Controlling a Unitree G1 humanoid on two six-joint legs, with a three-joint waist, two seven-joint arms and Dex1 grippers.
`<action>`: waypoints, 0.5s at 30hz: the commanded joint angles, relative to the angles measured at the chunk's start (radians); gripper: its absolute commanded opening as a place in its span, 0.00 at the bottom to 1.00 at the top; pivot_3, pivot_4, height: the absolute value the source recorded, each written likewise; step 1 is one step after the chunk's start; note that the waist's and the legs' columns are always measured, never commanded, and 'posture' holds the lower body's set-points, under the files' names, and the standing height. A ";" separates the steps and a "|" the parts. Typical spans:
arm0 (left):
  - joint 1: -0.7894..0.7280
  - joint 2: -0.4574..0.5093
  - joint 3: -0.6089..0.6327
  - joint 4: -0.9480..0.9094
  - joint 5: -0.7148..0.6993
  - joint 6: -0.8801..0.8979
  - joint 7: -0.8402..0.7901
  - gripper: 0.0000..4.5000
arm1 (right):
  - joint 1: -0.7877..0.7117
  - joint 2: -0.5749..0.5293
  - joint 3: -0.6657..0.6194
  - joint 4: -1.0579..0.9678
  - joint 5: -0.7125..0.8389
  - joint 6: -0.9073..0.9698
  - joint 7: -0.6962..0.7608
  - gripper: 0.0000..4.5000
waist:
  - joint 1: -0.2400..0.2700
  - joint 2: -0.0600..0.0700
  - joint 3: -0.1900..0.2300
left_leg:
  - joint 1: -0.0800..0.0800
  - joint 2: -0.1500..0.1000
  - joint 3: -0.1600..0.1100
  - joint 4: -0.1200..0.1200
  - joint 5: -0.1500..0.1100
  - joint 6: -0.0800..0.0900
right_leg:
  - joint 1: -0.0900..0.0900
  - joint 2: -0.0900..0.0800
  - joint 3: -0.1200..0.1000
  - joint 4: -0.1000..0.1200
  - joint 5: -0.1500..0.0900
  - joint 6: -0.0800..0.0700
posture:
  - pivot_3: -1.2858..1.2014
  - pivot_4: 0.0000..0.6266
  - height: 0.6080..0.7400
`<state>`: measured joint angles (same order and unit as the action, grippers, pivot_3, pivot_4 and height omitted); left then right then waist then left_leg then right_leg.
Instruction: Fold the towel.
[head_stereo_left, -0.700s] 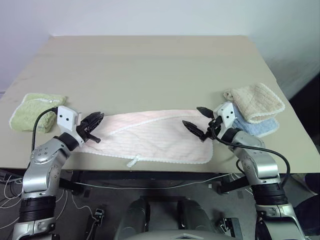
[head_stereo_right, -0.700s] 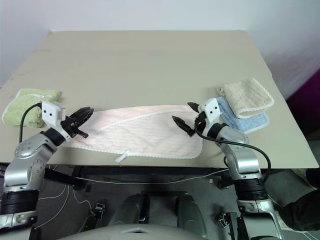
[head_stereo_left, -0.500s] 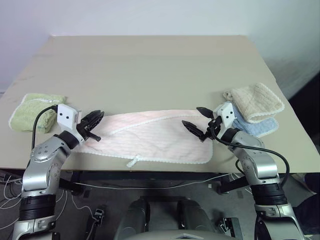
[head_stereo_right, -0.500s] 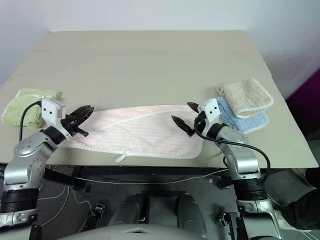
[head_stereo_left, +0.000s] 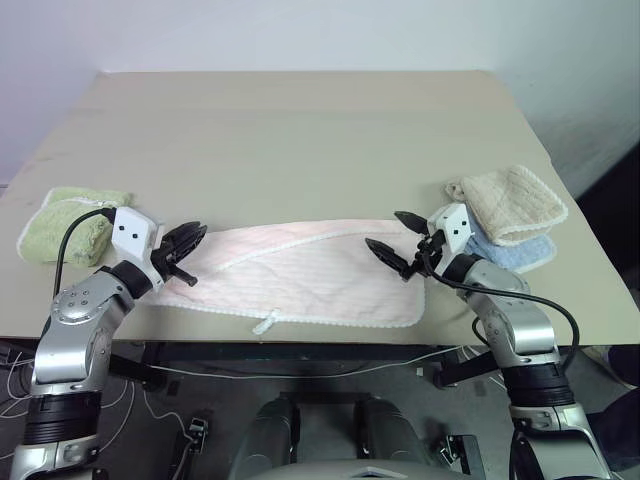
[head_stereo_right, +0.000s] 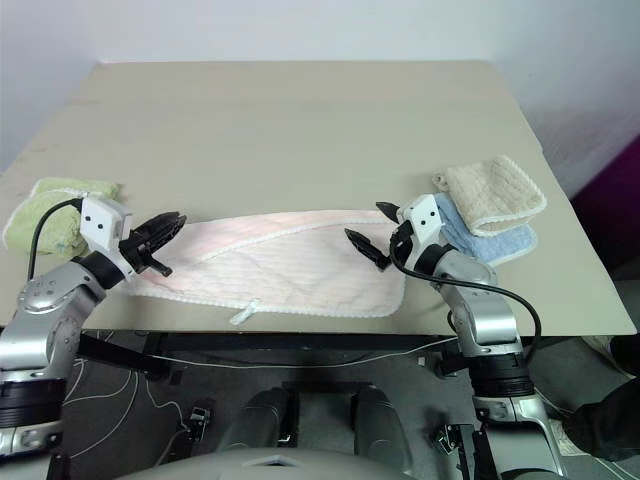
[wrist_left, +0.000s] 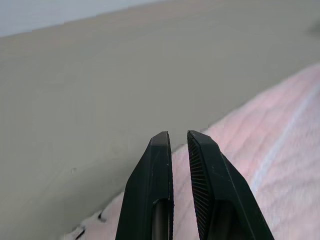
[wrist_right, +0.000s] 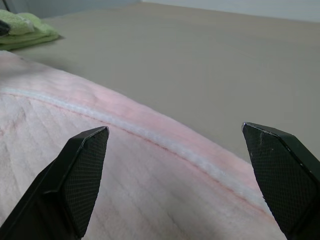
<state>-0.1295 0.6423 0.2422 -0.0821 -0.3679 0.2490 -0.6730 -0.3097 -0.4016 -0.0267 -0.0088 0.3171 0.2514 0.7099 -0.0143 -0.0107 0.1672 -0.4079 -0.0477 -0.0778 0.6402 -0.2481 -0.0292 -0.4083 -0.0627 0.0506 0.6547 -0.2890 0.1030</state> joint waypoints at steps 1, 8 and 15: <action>0.015 0.066 0.004 -0.071 0.030 -0.032 -0.051 0.13 | -0.031 -0.018 -0.017 -0.004 0.004 -0.008 0.007 0.99 | 0.000 0.000 0.000 | 0.000 0.000 0.000 0.000 0.000 0.000 | 0.000 0.000 0.000 0.000 0.000 0.000 | 0.52 0.24 1.00; 0.067 0.196 -0.014 -0.074 0.112 -0.101 -0.162 0.13 | -0.002 -0.057 -0.018 -0.052 0.011 0.040 0.012 0.99 | 0.000 0.000 0.000 | 0.000 0.000 0.000 -0.001 0.000 0.000 | 0.000 0.000 0.000 -0.001 0.000 0.000 | 0.52 0.24 1.00; 0.053 0.402 -0.089 -0.069 0.243 -0.073 -0.268 0.22 | 0.006 -0.102 -0.033 -0.065 0.016 0.075 0.019 1.00 | -0.001 0.001 0.000 | 0.000 0.000 0.000 -0.002 0.000 0.000 | 0.000 -0.001 0.000 -0.002 0.000 0.000 | 0.52 0.24 1.00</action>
<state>-0.0569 1.0088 0.1594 -0.1264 -0.1543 0.1695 -0.9200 -0.2994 -0.4927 -0.0362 -0.0322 0.3198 0.3257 0.7241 -0.0153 -0.0102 0.1676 -0.4077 -0.0474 -0.0777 0.6377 -0.2482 -0.0292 -0.4083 -0.0632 0.0507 0.6529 -0.2891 0.1028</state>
